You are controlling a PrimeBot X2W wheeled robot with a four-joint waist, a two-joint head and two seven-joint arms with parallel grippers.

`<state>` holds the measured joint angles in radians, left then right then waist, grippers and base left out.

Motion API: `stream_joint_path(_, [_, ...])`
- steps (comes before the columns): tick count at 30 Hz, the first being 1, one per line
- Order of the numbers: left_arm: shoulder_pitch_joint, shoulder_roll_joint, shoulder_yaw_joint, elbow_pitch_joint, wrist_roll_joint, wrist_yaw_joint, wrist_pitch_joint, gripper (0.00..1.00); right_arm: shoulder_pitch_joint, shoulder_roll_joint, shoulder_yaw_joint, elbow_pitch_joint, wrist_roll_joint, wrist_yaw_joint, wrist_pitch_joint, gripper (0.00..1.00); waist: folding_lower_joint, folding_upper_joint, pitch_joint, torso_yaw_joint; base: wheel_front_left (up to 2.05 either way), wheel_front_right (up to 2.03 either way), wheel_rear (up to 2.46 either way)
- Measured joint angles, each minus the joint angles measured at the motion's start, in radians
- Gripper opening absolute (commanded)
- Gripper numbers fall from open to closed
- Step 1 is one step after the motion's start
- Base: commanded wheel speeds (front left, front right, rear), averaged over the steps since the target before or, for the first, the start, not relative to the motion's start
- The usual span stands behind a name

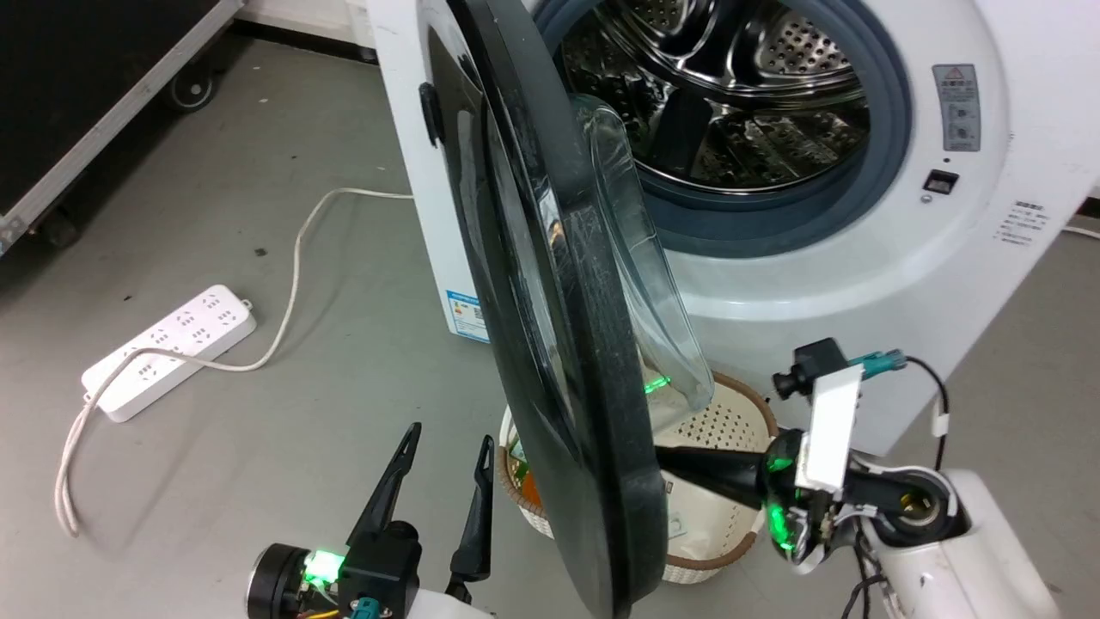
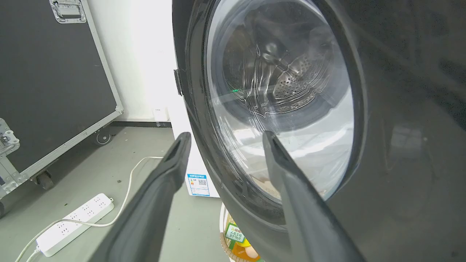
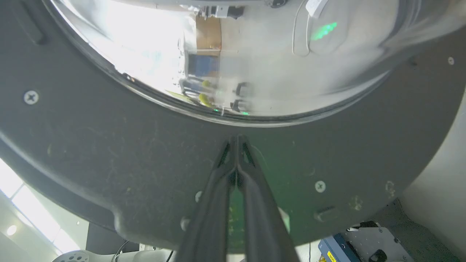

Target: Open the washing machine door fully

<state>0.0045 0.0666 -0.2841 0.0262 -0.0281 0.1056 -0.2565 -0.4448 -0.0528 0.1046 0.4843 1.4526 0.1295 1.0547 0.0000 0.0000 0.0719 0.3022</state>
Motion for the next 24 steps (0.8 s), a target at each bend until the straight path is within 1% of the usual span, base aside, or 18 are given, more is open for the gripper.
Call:
stream_joint_path(5, [0.0, -0.001, -0.002, 0.001, 0.0, 0.0, 0.0, 1.0, 0.008, 0.0, 0.038, -0.003, 0.019, 0.0, -0.03, 0.0, -0.0001, 0.0, 0.002, 0.012, 0.0, 0.0, 0.0])
stream_joint_path(11, [0.006, -0.003, 0.007, 0.002, -0.002, 0.004, 0.0, 1.0, 0.008, 0.0, 0.019, -0.029, 0.0, 0.0, -0.084, 0.0, 0.0001, 0.0, 0.001, 0.0, 0.0, 0.0, 0.0])
stream_joint_path(12, [0.01, -0.003, 0.009, 0.002, -0.002, 0.004, 0.0, 1.0, 0.008, -0.002, 0.008, -0.042, -0.014, 0.0, -0.103, 0.48, 0.0001, 0.0, -0.001, -0.004, 0.0, 0.0, 0.0])
stream_joint_path(13, [0.015, -0.002, 0.01, 0.002, -0.002, 0.004, 0.0, 1.0, 0.009, -0.005, -0.003, -0.059, -0.03, 0.0, -0.124, 1.0, 0.0001, 0.0, -0.003, -0.009, 0.0, 0.0, 0.0])
stream_joint_path(16, [0.018, -0.002, 0.015, 0.004, -0.003, 0.004, 0.0, 1.0, 0.018, -0.028, -0.037, -0.152, -0.095, 0.0, -0.212, 1.0, 0.0, 0.0, -0.012, -0.026, 0.0, 0.0, 0.0])
stream_joint_path(19, [0.021, -0.001, 0.023, 0.006, -0.005, -0.003, 0.0, 1.0, 0.05, -0.063, -0.067, -0.297, -0.197, 0.0, -0.36, 1.0, 0.0001, 0.0, -0.02, -0.046, 0.0, 0.0, 0.0])
stream_joint_path(22, [0.026, 0.002, 0.04, 0.004, -0.012, -0.003, 0.0, 1.0, 0.092, -0.124, -0.056, -0.442, -0.347, 0.0, -0.546, 1.0, 0.0, 0.0, -0.024, -0.069, 0.0, 0.0, 0.0])
stream_joint_path(24, [0.032, 0.007, 0.051, 0.003, -0.016, -0.006, 0.0, 1.0, 0.127, -0.187, -0.019, -0.516, -0.462, 0.0, -0.675, 1.0, 0.0001, 0.0, -0.028, -0.087, 0.0, 0.0, 0.0])
